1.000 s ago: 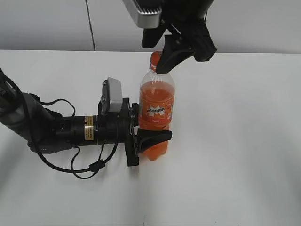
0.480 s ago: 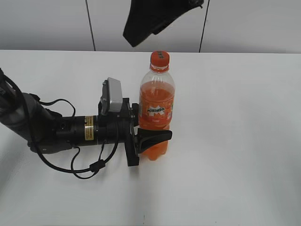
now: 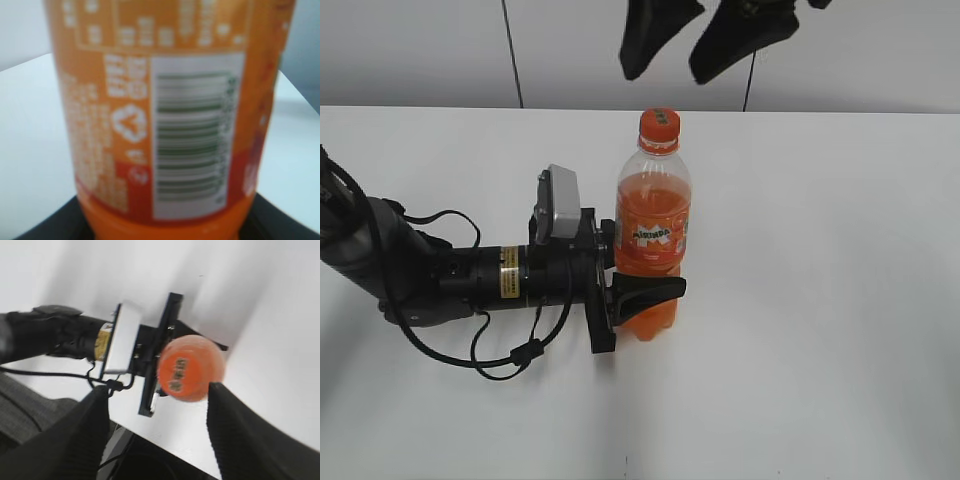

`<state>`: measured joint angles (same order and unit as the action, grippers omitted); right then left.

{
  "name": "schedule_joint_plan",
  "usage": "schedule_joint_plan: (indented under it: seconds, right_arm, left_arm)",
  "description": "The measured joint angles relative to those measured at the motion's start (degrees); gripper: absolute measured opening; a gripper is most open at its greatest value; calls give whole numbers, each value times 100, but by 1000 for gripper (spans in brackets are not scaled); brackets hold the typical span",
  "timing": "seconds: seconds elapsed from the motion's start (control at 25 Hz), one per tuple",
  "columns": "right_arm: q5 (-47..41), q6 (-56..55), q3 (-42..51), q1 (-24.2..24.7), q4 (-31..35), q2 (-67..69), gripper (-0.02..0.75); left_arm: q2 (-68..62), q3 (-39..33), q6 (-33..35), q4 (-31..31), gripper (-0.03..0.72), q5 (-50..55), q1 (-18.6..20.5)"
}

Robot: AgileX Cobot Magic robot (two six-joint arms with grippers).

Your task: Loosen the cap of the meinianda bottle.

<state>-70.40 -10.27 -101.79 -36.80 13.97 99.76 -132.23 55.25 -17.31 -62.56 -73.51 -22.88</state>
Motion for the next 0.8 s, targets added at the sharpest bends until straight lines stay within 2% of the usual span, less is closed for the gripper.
schedule_joint_plan:
  seconds: [0.12,0.32,0.8]
  right_arm:
    - [0,-326,0,0,-411,0,490]
    - [0,-384,0,0,-409,124,554]
    - [0,-196,0,0,-389,470,560]
  left_arm:
    - [0,0,0,0,372,0,0]
    - [0,0,0,0,372,0,0]
    - [0,0,0,0,372,0,0]
